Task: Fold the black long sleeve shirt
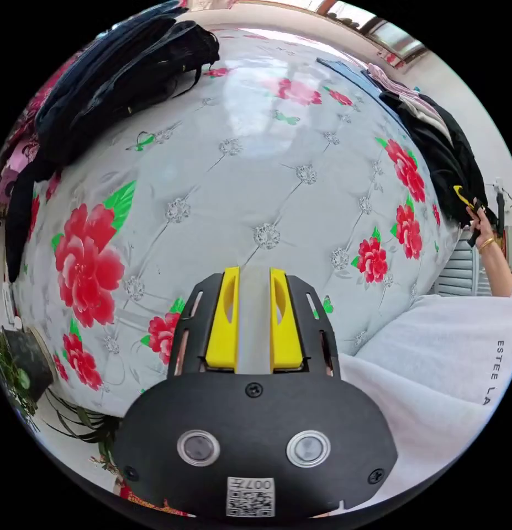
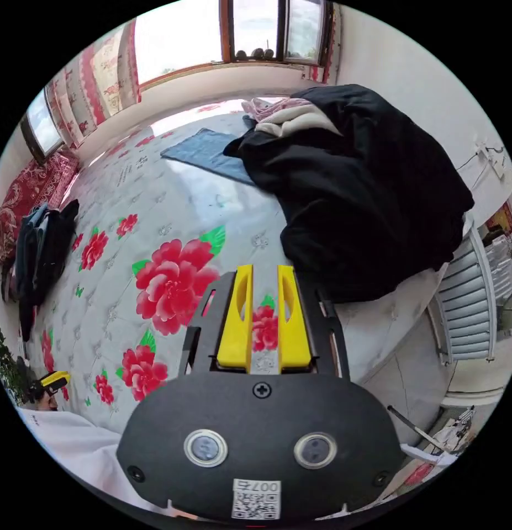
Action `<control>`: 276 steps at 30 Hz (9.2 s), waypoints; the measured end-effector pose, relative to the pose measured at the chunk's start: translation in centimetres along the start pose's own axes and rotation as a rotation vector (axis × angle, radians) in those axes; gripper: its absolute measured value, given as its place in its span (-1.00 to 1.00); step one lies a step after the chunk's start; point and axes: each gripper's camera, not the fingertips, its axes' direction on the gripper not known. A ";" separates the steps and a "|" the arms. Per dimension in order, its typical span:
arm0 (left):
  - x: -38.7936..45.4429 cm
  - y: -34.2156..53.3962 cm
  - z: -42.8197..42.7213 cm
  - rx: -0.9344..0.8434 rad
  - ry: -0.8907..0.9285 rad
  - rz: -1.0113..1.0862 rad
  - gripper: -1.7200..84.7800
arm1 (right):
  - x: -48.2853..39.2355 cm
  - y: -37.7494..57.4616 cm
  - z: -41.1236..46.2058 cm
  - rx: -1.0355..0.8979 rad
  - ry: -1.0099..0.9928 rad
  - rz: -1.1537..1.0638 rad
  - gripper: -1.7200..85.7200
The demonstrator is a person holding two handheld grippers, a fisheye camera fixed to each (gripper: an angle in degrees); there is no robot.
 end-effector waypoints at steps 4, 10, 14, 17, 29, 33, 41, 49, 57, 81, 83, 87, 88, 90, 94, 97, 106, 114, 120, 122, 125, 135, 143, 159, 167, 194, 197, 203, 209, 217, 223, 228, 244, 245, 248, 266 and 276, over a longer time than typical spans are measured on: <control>2.8 -4.7 -0.9 0.032 -0.109 0.091 -0.79 | 4.5 -4.2 -1.9 0.157 0.182 0.119 -0.79; 5.6 -6.8 2.8 -0.069 -0.152 0.125 -0.81 | 6.4 -11.6 -0.4 0.198 0.204 0.144 -0.75; 4.9 -5.7 3.0 -0.010 -0.139 0.115 -0.82 | 7.2 -15.3 3.0 0.146 0.178 0.177 -0.78; 4.0 -5.7 3.1 -0.007 -0.114 0.090 -0.82 | 7.6 -17.5 7.3 0.025 0.238 0.179 -0.84; 1.1 -3.7 3.0 0.055 -0.127 0.013 -0.78 | 3.7 -6.6 2.7 0.305 0.026 -0.102 -0.96; 0.4 -2.8 1.6 0.105 0.040 0.013 -0.71 | -0.2 -0.3 0.2 0.240 -0.338 -0.353 -0.96; -2.8 3.8 -2.3 0.280 0.274 -0.017 -0.66 | -17.3 17.7 0.4 -0.178 -0.946 -1.009 -0.96; -11.6 15.0 -3.0 0.292 0.213 -0.137 -0.68 | -16.1 22.2 -1.0 -0.247 -0.952 -1.218 -0.96; -14.4 15.0 -2.3 0.313 0.281 -0.039 -0.69 | -8.5 25.0 -2.4 -0.128 -0.749 -1.020 -0.96; -2.0 5.0 -2.6 0.332 0.309 0.590 -0.70 | -25.5 23.8 7.9 -0.042 -0.207 -0.943 -0.72; -2.4 4.8 -3.3 0.355 0.343 0.585 -0.71 | -27.0 23.1 10.8 -0.085 -0.161 -0.952 -0.73; -4.9 4.4 -4.4 0.414 0.333 0.518 -0.71 | -26.5 21.4 16.5 -0.117 0.009 -0.926 -0.77; -6.3 4.4 -4.5 0.436 0.303 0.482 -0.71 | -25.5 20.5 16.3 -0.116 -0.042 -0.909 -0.79; -9.0 4.5 -4.3 0.462 0.240 0.414 -0.72 | -23.4 18.4 15.0 -0.134 -0.190 -0.839 -0.81; -13.2 1.8 -2.0 0.353 0.119 0.349 -0.69 | -16.2 15.1 11.3 -0.065 -0.414 -0.630 -0.84; -12.5 -1.8 -1.5 0.314 0.079 0.423 -0.65 | -11.6 13.9 8.8 -0.006 -0.496 -0.508 -0.85; 1.4 -11.3 -2.8 0.375 0.105 0.813 -0.68 | -7.1 14.1 5.4 0.044 -0.540 -0.423 -0.88; 2.8 -12.4 -2.5 0.320 0.166 0.802 -0.95 | -6.4 15.4 3.7 0.111 -0.510 -0.404 -0.90; -1.6 -15.2 -6.6 0.437 0.229 0.657 -0.79 | -3.2 15.2 -1.3 0.311 -0.663 -0.305 -0.92; -0.8 -16.3 -7.5 0.427 0.239 0.703 -0.73 | -3.1 15.4 -2.3 0.331 -0.657 -0.313 -0.92; 2.3 -18.3 -6.2 0.320 0.230 0.772 -0.71 | -3.6 16.6 -3.1 0.339 -0.618 -0.332 -0.93; -1.5 -16.6 -6.3 0.278 0.594 0.478 -0.97 | -0.6 21.4 -7.6 0.500 -0.502 -0.175 -0.96; -8.2 -3.1 -18.0 0.614 0.692 0.412 -0.98 | -4.9 22.3 -5.4 0.453 -0.313 -0.203 -0.96; -11.7 17.1 -25.5 0.798 0.659 0.227 -0.98 | -14.6 19.0 2.7 0.058 -0.510 -0.507 -0.70; -10.0 23.3 -26.9 0.857 0.605 0.135 -0.98 | -22.7 16.0 13.5 -0.270 -0.332 -0.629 -0.77; 4.2 44.7 -48.6 1.929 0.078 0.169 -0.98 | 5.7 33.7 -38.6 1.231 -0.868 -0.497 -0.88; 4.7 41.4 -50.2 1.948 0.086 0.191 -0.98 | 3.9 32.1 -40.3 1.235 -0.821 -0.512 -0.88; 3.8 28.0 -52.0 1.785 -0.014 0.151 -0.95 | 0.5 21.0 -39.6 1.092 -0.784 -0.456 -0.88; -1.0 5.5 -43.0 1.255 -0.211 -0.078 -0.74 | -3.8 5.0 -28.3 0.722 -0.542 -0.240 -0.86; -5.1 3.4 -16.5 0.709 -0.015 -0.143 -0.71 | -0.7 10.8 -1.7 0.031 -0.417 -0.021 -0.83; -2.0 5.2 -5.9 0.419 0.103 -0.132 -0.73 | -5.0 11.7 1.6 -0.035 -0.420 -0.099 -0.79; 0.8 2.0 -2.8 0.289 0.245 -0.029 -0.72 | -9.8 5.7 2.7 -0.055 -0.324 -0.207 -0.78; 7.0 -3.2 1.5 0.047 -0.022 0.128 -0.73 | -31.2 -9.6 12.6 -0.175 -0.205 -0.842 -0.81; 6.9 -3.2 1.5 0.048 -0.022 0.119 -0.73 | -31.4 -10.1 13.3 -0.195 -0.197 -0.827 -0.83; 6.2 -3.3 1.3 0.058 -0.012 0.076 -0.73 | -29.4 -13.7 12.7 -0.144 -0.231 -0.727 -0.90; -2.5 3.4 -4.2 0.164 0.265 -0.042 -0.73 | 11.7 2.9 -3.6 -0.134 -0.375 -0.113 -0.80; -0.9 2.7 -2.5 -0.001 0.283 0.168 -0.95 | 9.0 10.6 -0.3 -0.364 -0.279 -0.333 -0.92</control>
